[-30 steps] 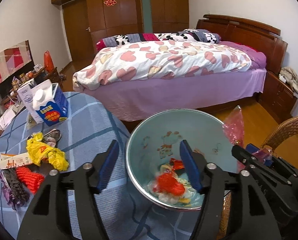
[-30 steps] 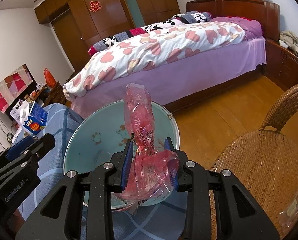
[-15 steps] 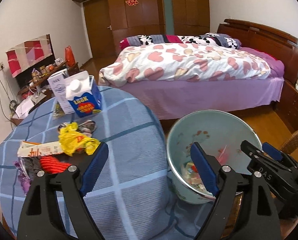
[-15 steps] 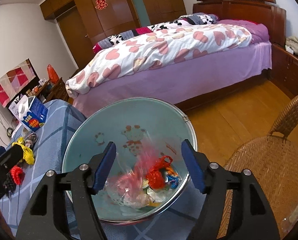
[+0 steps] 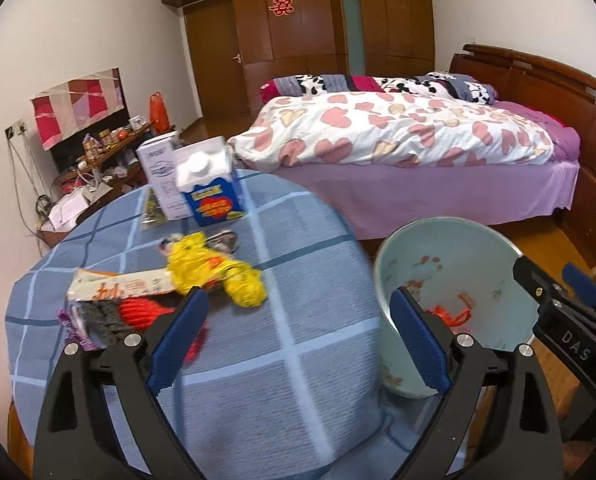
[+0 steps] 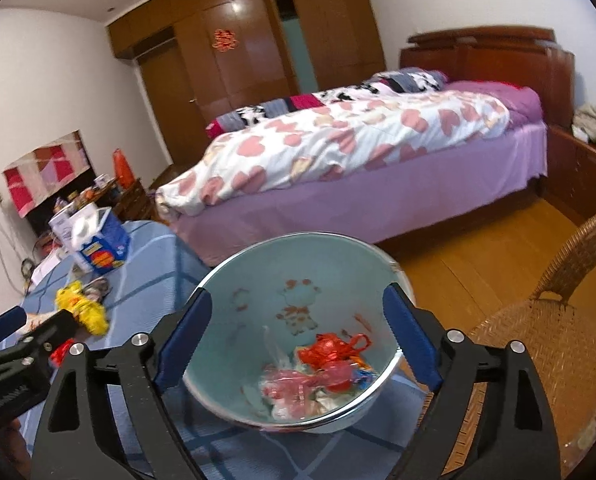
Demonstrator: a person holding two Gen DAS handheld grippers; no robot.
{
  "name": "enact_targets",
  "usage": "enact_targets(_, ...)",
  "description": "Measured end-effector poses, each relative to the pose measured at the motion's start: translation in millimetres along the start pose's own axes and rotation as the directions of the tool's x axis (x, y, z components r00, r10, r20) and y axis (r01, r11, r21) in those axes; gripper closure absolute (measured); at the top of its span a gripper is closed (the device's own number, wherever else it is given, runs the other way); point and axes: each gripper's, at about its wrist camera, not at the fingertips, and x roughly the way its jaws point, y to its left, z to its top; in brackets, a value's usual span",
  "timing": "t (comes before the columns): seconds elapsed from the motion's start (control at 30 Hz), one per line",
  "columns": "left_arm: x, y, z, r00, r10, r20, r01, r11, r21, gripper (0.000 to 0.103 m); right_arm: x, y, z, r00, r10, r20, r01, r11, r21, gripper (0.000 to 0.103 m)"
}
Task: Collect trash
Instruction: 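Move both open grippers back over the trash on the table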
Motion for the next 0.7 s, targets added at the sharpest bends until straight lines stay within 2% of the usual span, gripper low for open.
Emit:
enact_targets(0.17,-4,31,-14,1.000,0.019,-0.020,-0.020,0.999,-0.044,0.012,1,30,-8,0.997,0.061,-0.040,-0.063,0.996,-0.062,0.016)
enact_targets(0.37,-13,83,-35,0.996,0.082,-0.037,-0.085,0.990,-0.110,0.012,3,57,-16,0.990,0.111,-0.084,-0.118,0.988,-0.096,0.016)
enact_targets(0.47,-16,112,-45,0.992,0.116,-0.054,-0.123,0.980,-0.156,0.012,2,72,-18,0.987,0.130,-0.093,-0.141,0.982,-0.127,0.016)
enact_targets(0.7,-18,181,-66,0.974,0.204,-0.101,-0.224,0.937,-0.267,0.012,7,101,-26,0.975,0.179,-0.132,-0.200,0.967,-0.160,0.016)
